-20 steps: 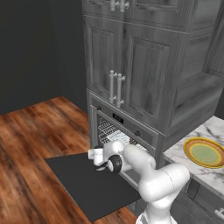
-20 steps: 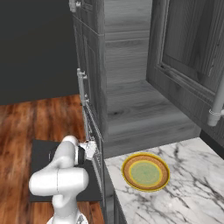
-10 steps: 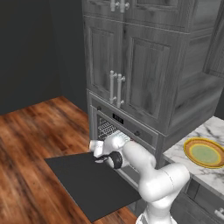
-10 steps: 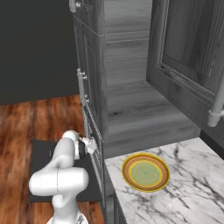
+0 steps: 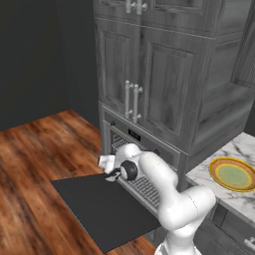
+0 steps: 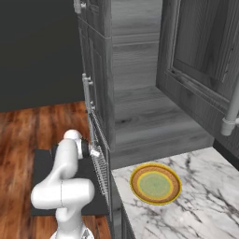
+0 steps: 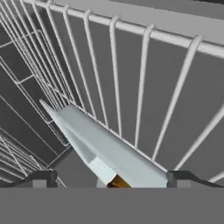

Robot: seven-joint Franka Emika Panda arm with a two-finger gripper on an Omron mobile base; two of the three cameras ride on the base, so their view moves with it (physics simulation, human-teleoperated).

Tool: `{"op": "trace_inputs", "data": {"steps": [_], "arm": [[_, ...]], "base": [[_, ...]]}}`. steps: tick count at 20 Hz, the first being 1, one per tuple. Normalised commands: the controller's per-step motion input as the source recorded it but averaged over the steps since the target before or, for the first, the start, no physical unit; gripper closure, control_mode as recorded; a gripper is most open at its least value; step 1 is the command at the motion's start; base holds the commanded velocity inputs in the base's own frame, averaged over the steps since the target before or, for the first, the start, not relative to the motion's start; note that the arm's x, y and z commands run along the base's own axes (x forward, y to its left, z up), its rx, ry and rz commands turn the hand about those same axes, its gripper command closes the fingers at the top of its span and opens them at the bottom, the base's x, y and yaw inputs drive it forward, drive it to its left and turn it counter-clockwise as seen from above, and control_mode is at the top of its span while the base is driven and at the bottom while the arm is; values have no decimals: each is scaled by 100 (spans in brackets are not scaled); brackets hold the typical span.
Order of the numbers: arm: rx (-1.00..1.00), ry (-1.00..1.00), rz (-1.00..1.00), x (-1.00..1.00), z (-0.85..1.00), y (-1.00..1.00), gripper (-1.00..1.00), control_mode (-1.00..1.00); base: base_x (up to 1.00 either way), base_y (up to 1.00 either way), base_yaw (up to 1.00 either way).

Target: Take the baked cake out of the oven and place it on the plate for cooling. Then close the oven door.

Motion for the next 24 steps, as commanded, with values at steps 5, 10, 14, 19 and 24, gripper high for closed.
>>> {"op": "trace_inputs", "data": {"steps": [5, 10, 14, 19, 24], "arm": [[12, 51, 34, -100, -100, 16, -100, -100], [14, 42, 31, -100, -100, 42, -100, -100], [16, 37, 26, -100, -100, 61, -100, -100], [16, 33, 22, -100, -100, 83, -100, -100], [14, 30, 18, -100, -95, 98, -100, -100]], "base": [[0, 0, 0], [0, 0, 0], [0, 0, 0], [0, 0, 0], [0, 0, 0]]}}
